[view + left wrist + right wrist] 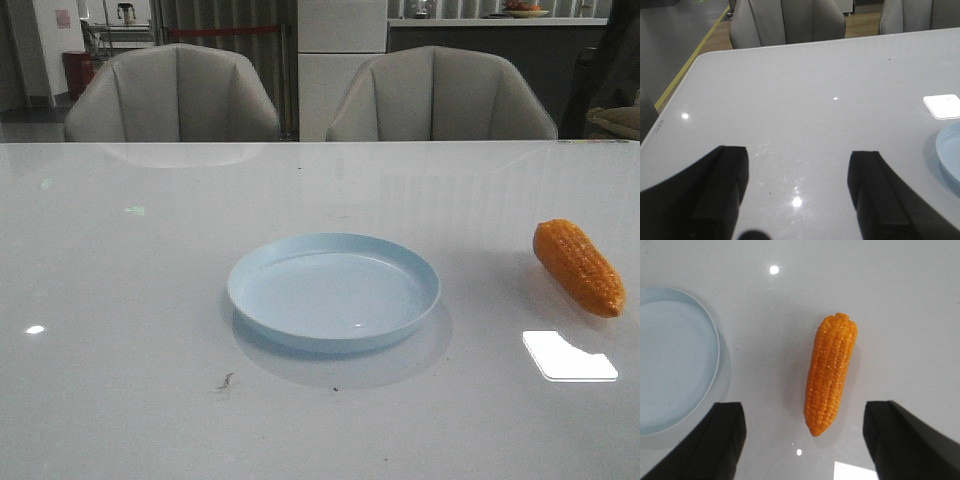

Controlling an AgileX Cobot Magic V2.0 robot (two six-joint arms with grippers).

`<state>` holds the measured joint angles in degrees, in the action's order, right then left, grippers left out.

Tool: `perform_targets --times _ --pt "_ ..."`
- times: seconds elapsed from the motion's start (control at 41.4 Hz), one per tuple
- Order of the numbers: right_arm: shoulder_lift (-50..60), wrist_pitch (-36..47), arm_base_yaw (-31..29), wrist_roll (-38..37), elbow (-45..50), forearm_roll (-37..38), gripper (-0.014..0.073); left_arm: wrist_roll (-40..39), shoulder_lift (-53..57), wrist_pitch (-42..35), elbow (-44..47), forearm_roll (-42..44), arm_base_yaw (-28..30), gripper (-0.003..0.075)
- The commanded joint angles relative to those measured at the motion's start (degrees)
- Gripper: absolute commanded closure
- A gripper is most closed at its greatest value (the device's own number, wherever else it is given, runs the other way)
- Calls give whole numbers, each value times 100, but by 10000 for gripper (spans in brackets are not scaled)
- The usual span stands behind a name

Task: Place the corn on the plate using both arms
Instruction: 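Lower the right gripper over the orange corn cob and grasp it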

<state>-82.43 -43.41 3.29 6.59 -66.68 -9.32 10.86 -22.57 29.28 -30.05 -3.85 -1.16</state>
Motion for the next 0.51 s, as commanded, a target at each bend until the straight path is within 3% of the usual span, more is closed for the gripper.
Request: perform_targets --times 0.0,0.483 --pt "-387 132 -6 18 -481 24 1 -47 -28 -485 -163 -71 7 234" --pt "-2117 91 -16 -458 -1124 453 1 -47 -28 -474 -163 -473 7 235"
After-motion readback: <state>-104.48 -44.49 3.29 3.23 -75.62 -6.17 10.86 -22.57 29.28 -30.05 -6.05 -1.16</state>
